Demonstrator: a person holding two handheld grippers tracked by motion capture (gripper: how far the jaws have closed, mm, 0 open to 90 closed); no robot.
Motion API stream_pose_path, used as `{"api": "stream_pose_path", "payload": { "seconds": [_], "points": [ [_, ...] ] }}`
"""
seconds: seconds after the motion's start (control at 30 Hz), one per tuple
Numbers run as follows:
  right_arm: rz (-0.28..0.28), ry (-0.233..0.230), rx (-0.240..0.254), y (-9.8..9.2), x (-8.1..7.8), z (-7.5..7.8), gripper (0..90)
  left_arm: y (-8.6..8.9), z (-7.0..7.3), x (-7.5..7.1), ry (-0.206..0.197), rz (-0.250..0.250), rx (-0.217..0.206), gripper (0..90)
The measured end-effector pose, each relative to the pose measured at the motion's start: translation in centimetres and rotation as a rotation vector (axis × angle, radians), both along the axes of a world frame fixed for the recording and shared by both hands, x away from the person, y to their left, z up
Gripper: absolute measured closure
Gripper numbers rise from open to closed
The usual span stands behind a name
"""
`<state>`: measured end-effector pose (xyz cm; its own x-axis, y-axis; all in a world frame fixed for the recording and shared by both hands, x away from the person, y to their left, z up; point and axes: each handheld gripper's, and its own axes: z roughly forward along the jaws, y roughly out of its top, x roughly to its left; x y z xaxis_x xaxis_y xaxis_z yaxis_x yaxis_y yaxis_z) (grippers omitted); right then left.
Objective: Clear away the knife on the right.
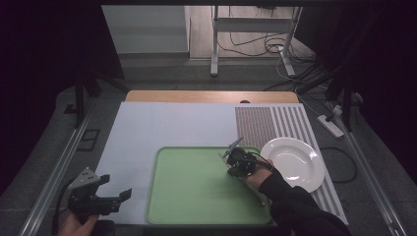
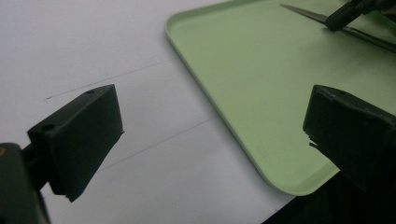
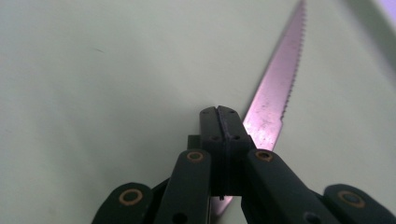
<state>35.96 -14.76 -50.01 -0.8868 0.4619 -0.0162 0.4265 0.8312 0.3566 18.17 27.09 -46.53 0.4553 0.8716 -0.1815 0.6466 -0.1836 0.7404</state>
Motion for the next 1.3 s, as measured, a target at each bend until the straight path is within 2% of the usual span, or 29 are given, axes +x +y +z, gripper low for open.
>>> {"api": "stream_pose_path", "payload": {
  "seconds": [0.13,0.27,0.6,0.8,1.03,1.2,1.3],
  "points": [
    [-0.035,0.011,0.01,-1.4,0.4,0.1,90.0,0.0,0.0,0.0,0.0,0.0,0.002,4.4],
    [-0.059,0.002,-0.013,-2.5,0.2,0.2,90.0,0.0,0.0,0.0,0.0,0.001,0.0,4.4],
    [-0.102,0.027,-0.016,-4.4,0.2,0.4,90.0,0.0,0.0,0.0,-0.001,0.001,0.001,4.4],
    [-0.144,0.023,-0.027,-5.6,0.1,0.5,90.0,-0.1,0.0,0.0,-0.001,0.002,0.005,4.7],
    [-0.194,0.03,-0.03,-6.6,-0.1,0.6,90.0,0.0,0.0,0.0,-0.001,0.002,0.005,4.7],
    [-0.192,0.03,-0.035,-6.5,-0.3,0.6,90.0,0.0,0.0,0.0,0.0,0.002,0.006,4.8],
    [-0.194,0.038,-0.021,-6.6,-0.2,0.6,90.0,-0.1,0.0,0.0,0.0,0.002,0.008,4.8]
  ]
}}
